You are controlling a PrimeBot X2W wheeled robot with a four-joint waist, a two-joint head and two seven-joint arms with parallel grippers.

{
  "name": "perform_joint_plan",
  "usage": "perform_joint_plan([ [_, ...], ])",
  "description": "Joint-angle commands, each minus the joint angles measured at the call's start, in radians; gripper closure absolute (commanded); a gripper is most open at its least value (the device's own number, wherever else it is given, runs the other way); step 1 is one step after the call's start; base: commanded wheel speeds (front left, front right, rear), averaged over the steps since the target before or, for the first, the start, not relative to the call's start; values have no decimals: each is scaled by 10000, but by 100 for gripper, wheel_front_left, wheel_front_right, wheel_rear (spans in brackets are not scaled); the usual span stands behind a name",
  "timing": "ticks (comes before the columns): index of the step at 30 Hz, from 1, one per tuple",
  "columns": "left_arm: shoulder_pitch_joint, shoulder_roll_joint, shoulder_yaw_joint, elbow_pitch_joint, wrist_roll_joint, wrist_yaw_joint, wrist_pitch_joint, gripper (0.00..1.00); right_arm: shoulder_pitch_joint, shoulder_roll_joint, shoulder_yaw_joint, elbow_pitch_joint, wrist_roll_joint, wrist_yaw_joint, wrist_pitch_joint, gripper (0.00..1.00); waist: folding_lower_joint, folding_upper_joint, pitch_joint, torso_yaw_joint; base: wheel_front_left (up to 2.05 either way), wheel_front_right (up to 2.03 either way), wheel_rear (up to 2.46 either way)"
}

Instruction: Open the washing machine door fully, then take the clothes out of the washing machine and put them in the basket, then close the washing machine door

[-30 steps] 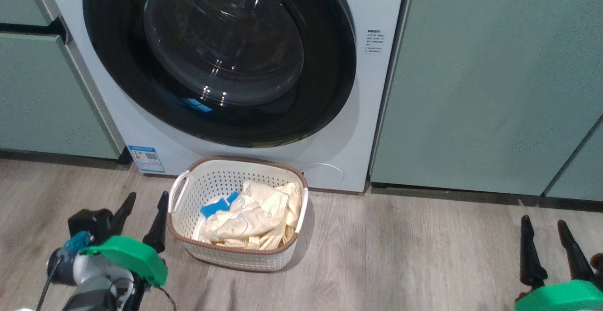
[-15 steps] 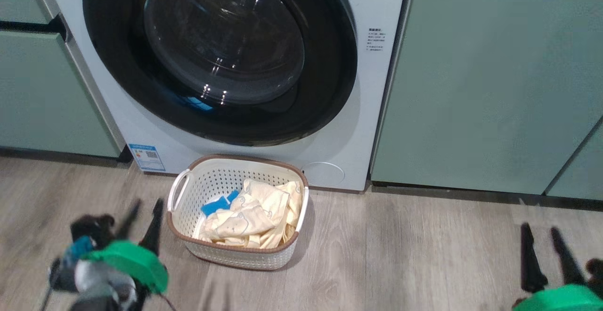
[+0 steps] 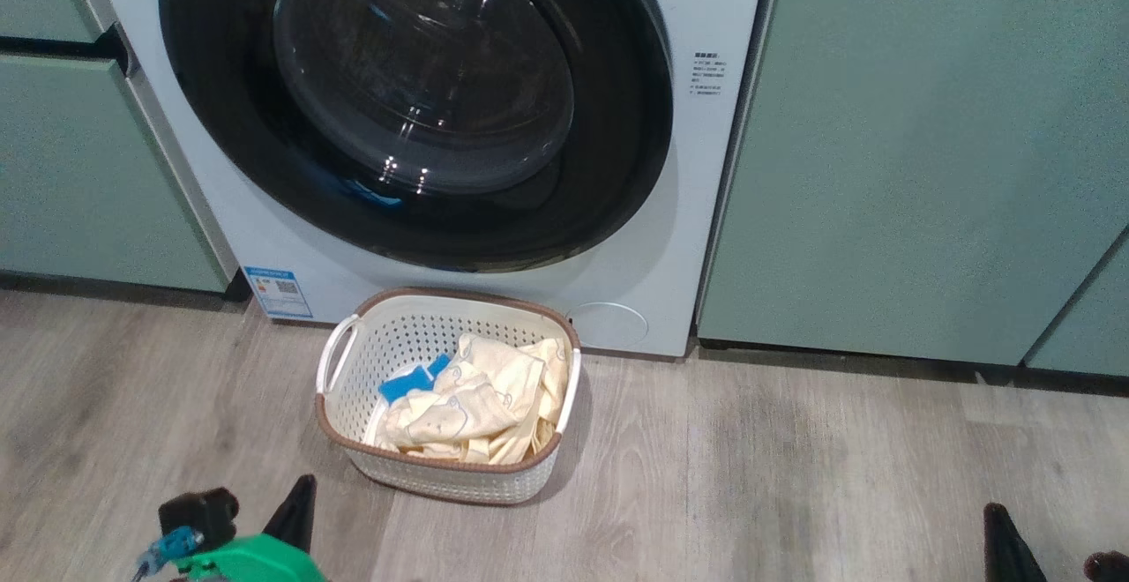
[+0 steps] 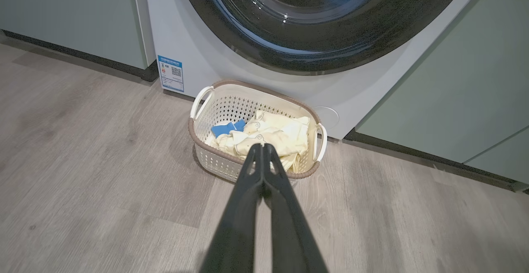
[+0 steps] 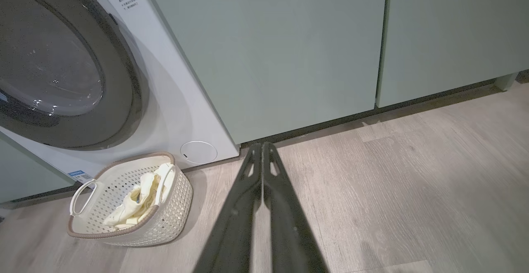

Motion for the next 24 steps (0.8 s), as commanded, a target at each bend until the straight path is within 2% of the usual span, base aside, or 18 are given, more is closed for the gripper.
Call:
perform_joint_plan([
  [1,-497,134,142,-386,-306,-1,67,100,-489,-39,-25,-378,343,-3,88,100,0,0,10,8,0,0,0],
  [24,-542,-74,353,-984,-2532,-3,703,100,-776,-83,-61,-651,2802,-9,721,100,0,0,119,104,0,0,0],
])
